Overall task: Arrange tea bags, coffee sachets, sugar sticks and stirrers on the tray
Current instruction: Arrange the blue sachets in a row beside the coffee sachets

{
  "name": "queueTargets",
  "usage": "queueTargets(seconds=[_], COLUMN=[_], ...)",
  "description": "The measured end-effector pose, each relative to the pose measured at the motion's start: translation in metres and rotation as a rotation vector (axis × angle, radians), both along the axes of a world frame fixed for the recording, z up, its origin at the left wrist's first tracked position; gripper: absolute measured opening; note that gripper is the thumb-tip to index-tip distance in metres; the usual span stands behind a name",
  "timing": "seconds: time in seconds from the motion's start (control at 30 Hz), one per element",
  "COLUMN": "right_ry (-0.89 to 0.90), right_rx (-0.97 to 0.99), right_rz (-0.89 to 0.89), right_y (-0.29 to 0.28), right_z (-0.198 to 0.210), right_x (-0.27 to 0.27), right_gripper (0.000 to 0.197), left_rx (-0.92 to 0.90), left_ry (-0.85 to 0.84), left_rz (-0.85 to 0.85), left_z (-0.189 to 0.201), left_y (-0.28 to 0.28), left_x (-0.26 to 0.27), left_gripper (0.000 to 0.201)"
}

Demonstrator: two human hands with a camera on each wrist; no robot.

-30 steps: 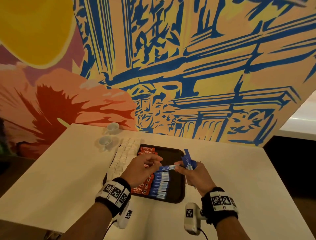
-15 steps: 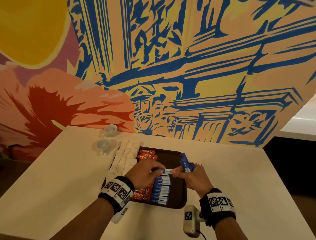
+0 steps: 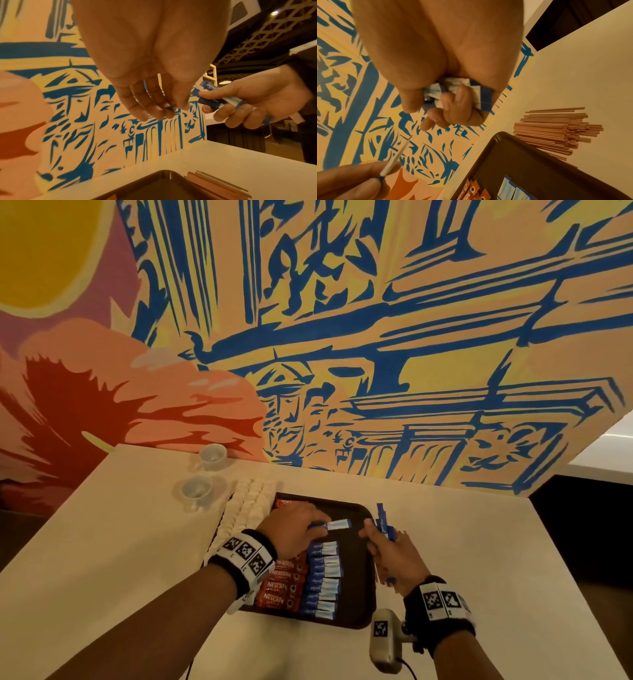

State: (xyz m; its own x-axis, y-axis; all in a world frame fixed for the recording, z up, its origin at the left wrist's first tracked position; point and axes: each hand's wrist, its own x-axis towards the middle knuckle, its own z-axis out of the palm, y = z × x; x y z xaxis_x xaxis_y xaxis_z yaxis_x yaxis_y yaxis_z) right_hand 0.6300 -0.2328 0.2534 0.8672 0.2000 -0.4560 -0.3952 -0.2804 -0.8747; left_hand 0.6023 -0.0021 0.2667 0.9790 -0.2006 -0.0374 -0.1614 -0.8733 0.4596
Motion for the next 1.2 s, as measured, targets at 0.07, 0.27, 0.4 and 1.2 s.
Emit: queueTargets(seconds=[0.07, 0.27, 0.4, 1.2], right_ry=[0.059, 0.131, 0.124, 0.251], right_rx=[0.011, 0.063, 0.017, -0.076], right_rz=[-0.014, -0.04, -0.046, -0.056], right_y=[0.002, 0.01, 0.009, 0.014], right_z=[-0.003, -0.018, -0.04, -0.095], right_x=[0.007, 0.023, 0.029, 0.037], right_gripper=[0.038, 0.028, 0.027, 0.031], left_rx=[-0.03, -0.038, 0.022, 0.174], left_ry=[0.013, 0.11, 0.174, 0.257], left_rz=[0.096, 0.24, 0.226, 0.104], left_z=[-0.012, -0.049, -0.084, -0.174], left_y=[0.008, 0.019, 0.015, -0.023], left_x=[0.012, 0.047, 0.064, 0.105], left_gripper=[0.029, 0.016, 0.02, 0.022])
